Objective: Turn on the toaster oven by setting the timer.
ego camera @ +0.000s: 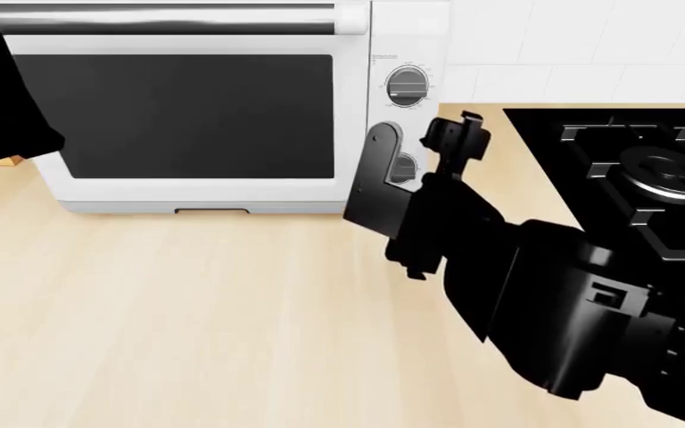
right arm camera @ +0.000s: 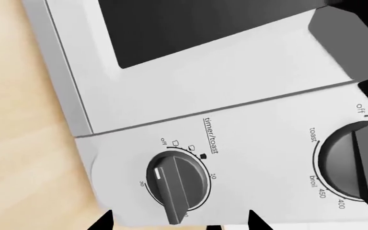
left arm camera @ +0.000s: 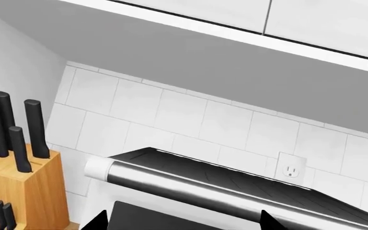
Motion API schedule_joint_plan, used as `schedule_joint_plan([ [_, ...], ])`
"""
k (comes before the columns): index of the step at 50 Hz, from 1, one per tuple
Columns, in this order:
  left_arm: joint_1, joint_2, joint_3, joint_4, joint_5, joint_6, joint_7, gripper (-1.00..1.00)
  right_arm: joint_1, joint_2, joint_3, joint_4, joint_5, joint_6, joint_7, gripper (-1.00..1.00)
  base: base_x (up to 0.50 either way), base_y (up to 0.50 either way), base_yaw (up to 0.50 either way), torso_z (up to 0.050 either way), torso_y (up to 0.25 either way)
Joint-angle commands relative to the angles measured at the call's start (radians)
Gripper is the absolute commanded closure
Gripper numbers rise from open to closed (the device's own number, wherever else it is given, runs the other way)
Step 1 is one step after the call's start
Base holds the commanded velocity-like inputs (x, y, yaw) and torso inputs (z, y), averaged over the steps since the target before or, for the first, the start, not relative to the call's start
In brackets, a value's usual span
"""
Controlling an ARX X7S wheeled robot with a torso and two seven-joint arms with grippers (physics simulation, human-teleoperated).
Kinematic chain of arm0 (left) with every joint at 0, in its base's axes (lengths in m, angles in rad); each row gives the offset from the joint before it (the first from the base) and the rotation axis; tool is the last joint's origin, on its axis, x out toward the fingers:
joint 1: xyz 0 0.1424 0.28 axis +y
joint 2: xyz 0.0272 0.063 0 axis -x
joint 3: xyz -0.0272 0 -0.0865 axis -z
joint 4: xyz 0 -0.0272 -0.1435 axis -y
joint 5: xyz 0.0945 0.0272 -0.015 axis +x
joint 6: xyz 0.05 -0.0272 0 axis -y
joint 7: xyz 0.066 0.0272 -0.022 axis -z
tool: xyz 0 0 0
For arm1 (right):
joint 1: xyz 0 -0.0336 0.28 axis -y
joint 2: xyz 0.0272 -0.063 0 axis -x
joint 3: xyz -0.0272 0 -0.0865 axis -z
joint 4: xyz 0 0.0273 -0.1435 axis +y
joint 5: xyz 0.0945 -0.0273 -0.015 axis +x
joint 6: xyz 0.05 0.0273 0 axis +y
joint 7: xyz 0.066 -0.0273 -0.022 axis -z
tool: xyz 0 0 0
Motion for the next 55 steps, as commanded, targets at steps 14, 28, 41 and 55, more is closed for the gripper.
schedule_joint_plan([
  [14, 0.015, -0.009, -0.003, 0.001, -0.01, 0.019, -0.005, -1.0, 0.003, -0.014, -0.021, 0.025, -0.005, -0.03, -0.016, -1.0, 0.0, 0.0, 0.0, 0.0, 0.0],
  [28, 0.019, -0.019, -0.007, 0.002, -0.025, 0.026, -0.016, -1.0, -0.006, -0.021, -0.021, 0.041, 0.0, -0.033, -0.02, -1.0, 0.0, 0.0, 0.0, 0.0, 0.0],
  [41, 0.025, -0.017, 0.002, -0.003, -0.018, 0.035, -0.017, -1.0, 0.002, -0.021, -0.026, 0.068, -0.01, -0.041, -0.018, -1.0, 0.0, 0.0, 0.0, 0.0, 0.0],
  [55, 0.027, -0.02, 0.005, -0.007, -0.022, 0.045, -0.024, -1.0, 0.008, -0.031, -0.037, 0.092, -0.018, -0.061, -0.027, -1.0, 0.0, 0.0, 0.0, 0.0, 0.0],
])
